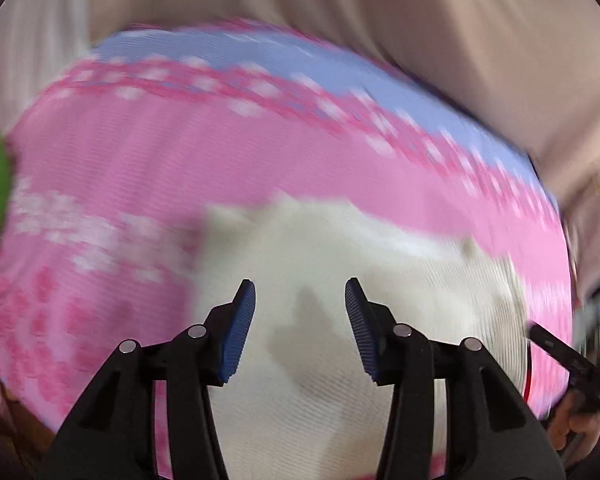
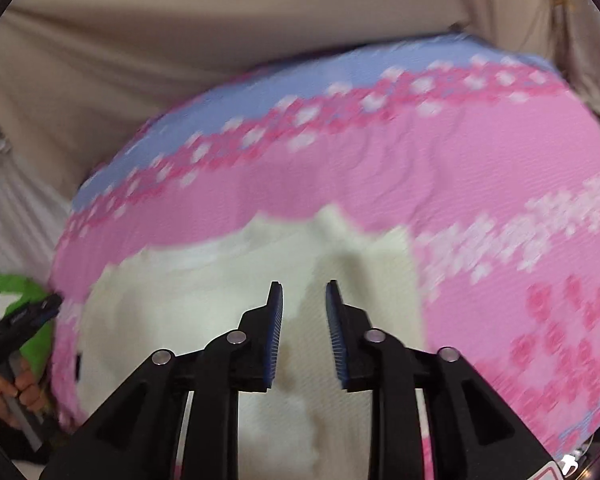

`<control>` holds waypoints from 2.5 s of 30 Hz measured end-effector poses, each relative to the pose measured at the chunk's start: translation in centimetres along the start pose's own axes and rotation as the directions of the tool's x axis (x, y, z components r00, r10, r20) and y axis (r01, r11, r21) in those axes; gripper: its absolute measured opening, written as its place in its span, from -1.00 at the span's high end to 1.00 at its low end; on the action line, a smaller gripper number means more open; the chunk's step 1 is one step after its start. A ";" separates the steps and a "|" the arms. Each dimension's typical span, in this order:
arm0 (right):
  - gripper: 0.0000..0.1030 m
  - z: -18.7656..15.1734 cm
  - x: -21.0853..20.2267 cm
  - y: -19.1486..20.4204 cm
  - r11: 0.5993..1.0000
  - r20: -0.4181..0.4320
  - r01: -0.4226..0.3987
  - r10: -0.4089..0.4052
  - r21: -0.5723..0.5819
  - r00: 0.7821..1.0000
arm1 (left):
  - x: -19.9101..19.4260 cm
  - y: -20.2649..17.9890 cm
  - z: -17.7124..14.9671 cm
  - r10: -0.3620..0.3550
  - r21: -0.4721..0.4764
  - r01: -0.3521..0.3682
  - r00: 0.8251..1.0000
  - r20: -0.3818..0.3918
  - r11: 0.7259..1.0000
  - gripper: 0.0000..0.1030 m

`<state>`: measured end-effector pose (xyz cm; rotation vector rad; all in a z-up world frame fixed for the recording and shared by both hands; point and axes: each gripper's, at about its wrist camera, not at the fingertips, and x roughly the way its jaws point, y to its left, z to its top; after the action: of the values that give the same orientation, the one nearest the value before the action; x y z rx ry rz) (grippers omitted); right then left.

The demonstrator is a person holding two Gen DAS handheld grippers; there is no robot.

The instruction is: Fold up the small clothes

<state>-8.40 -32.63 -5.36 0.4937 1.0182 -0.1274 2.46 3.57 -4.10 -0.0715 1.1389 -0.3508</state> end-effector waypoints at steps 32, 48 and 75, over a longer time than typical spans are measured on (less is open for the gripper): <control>0.86 4.0 7.7 -2.8 0.990 -0.057 0.131 -0.129 0.051 0.990 | 6.3 4.1 5.0 0.074 -0.119 -0.079 0.996 -0.048 0.990 1.00; 0.58 4.6 6.8 -1.6 0.981 -0.059 0.191 -0.193 -0.044 0.979 | 8.8 2.5 5.0 0.099 -0.024 -0.102 0.991 -0.095 0.995 0.73; 0.93 0.0 7.4 8.6 0.983 -0.155 -0.001 -0.028 -0.181 0.987 | 5.1 -1.0 -0.5 0.042 0.001 -0.042 0.990 -0.134 0.999 0.76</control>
<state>-1.73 -24.13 -8.72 0.3350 1.1758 -0.0073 3.70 1.12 -8.54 -0.0254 1.2718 -0.3212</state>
